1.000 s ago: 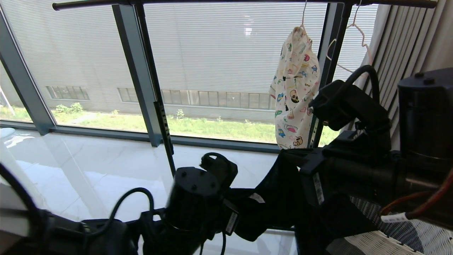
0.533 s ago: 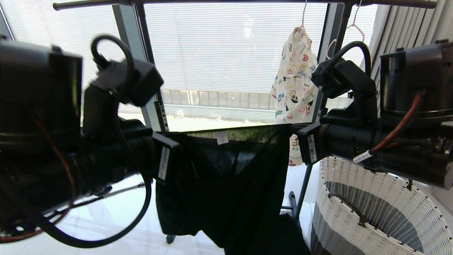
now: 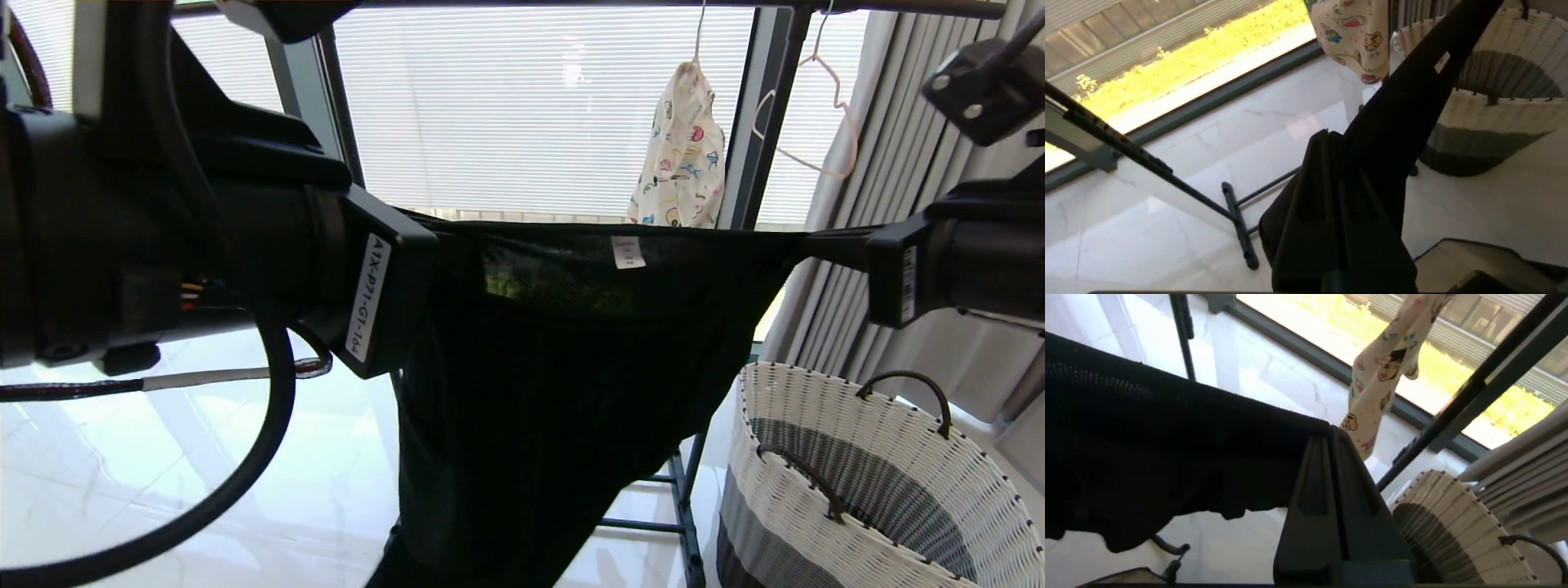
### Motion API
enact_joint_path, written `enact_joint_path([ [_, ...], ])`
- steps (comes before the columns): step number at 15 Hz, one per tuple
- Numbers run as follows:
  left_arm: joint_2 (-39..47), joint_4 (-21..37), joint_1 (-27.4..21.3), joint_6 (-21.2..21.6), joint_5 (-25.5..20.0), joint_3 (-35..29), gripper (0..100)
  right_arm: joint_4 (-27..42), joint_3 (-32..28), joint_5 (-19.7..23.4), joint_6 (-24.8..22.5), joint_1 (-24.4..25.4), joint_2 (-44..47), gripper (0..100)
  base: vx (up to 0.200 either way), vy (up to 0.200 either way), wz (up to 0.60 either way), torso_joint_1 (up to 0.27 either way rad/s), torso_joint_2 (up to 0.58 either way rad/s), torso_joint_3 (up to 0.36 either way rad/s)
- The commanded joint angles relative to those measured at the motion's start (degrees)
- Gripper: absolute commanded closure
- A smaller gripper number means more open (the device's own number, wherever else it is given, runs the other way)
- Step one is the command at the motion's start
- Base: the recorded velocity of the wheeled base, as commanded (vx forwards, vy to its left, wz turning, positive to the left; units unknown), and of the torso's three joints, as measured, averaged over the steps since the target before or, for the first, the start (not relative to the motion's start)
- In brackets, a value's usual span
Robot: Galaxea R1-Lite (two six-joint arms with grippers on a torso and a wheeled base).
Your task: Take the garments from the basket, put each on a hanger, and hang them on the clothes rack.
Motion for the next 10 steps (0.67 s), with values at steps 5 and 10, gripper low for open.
enact_joint_path([
  [5, 2.53, 0.12, -4.29, 0.96, 0.14, -2.28, 100, 3.22, -1.17, 0.51, -4.19, -1.4, -6.91, 100, 0.0, 0.0, 0.0, 0.0, 0.0, 0.0],
  [10, 7.63, -12.45, -0.95, 2.28, -1.09, -3.42, 100, 18.6, 4.28, 12.46, -6.83, 3.0, -22.03, 100, 0.0, 0.0, 0.0, 0.0, 0.0, 0.0],
])
